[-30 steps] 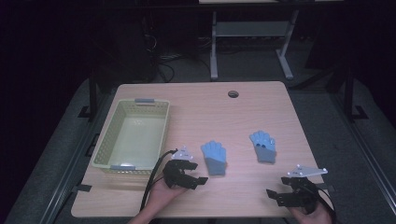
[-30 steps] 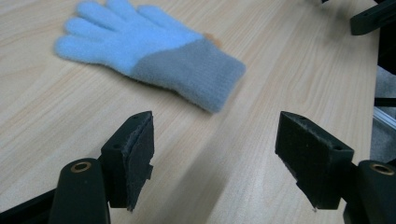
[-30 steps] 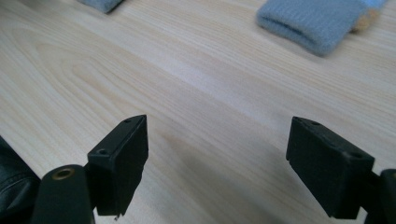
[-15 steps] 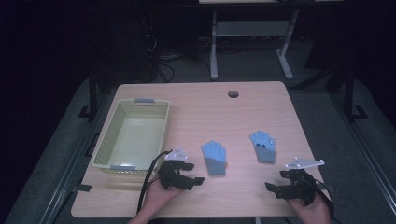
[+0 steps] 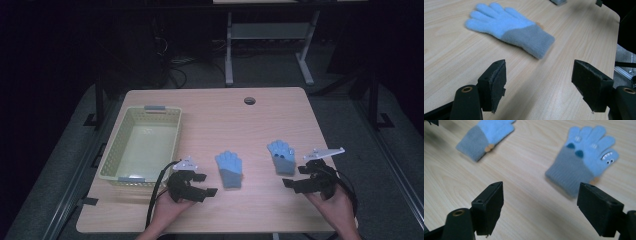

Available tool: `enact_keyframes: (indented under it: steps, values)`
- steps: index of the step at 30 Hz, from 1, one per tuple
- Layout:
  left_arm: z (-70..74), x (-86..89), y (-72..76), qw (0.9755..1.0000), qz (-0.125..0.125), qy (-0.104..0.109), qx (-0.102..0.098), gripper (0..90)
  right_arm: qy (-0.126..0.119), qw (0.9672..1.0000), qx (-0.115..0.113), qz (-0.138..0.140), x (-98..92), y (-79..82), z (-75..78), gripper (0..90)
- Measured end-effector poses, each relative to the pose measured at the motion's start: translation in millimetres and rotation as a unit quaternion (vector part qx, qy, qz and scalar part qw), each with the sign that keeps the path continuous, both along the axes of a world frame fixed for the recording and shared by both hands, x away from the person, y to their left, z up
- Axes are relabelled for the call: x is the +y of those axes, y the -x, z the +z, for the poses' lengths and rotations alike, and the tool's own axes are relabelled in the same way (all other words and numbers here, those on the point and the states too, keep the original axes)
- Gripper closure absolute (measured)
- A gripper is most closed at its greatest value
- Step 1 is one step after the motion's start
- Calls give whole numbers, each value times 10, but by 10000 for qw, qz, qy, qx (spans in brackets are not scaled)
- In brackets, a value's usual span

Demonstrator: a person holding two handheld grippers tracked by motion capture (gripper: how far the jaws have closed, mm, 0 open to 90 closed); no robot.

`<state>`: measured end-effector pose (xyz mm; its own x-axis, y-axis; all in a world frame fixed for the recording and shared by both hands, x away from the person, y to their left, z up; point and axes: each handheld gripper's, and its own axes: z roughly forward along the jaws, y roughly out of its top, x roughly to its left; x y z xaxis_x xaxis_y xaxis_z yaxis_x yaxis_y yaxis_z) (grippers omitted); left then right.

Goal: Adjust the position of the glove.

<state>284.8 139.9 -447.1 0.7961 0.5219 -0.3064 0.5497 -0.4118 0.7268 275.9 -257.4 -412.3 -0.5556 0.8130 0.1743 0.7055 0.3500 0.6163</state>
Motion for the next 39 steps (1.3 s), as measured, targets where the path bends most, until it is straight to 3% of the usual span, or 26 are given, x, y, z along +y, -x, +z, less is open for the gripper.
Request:
enact_keyframes:
  steps: [10, 17, 21, 31, 36, 39]
  values:
    - [-3, 10, -25, 9998, 83, 154, 47, 271, 180, 9996, 204, 116, 41, -263, 142, 219]
    - [17, 30, -24, 9998, 94, 169, 38, 268, 372, 9985, 372, 169, 92, -432, 120, 229]
    - [23, 25, -16, 9999, 54, 108, 29, 263, 302, 9981, 505, 187, 116, -504, 90, 229]
    - [20, 38, -30, 9997, 95, 215, 95, 262, 298, 9971, 706, 26, 108, -752, 90, 248]
    - [26, 34, -27, 9997, 98, 219, 94, 262, 594, 9950, 798, -32, 135, -846, 55, 287]
    - [12, 11, -25, 9999, 98, 108, 45, 259, 722, 9929, 937, -81, 159, -896, 49, 307]
